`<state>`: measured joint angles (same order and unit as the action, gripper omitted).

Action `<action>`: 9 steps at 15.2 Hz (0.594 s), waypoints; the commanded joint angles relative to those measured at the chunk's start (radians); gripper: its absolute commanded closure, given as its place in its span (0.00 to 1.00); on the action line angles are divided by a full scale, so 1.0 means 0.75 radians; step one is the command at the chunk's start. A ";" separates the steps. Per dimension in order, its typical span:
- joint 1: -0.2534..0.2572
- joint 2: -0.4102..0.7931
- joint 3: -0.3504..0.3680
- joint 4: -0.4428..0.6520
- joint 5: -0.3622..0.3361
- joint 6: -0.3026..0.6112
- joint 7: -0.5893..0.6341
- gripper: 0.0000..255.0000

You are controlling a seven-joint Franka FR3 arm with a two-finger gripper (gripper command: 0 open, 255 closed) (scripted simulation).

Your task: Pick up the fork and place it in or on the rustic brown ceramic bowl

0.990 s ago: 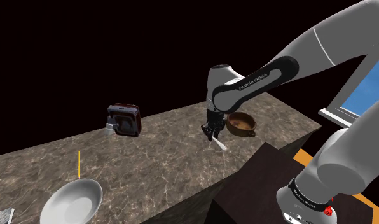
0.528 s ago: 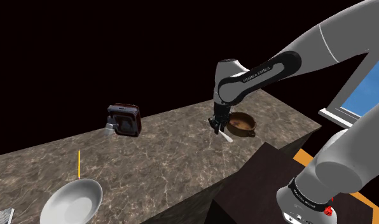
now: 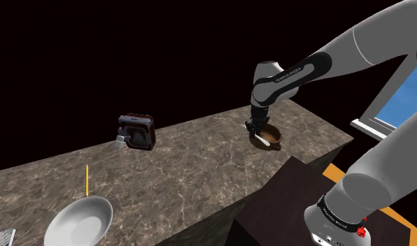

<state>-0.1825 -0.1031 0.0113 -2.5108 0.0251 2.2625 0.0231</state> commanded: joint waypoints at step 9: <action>-0.172 0.156 -0.185 0.174 -0.068 -0.017 -0.314 1.00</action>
<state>-0.2977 -0.0029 -0.1132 -2.4019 -0.0226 2.2536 -0.1836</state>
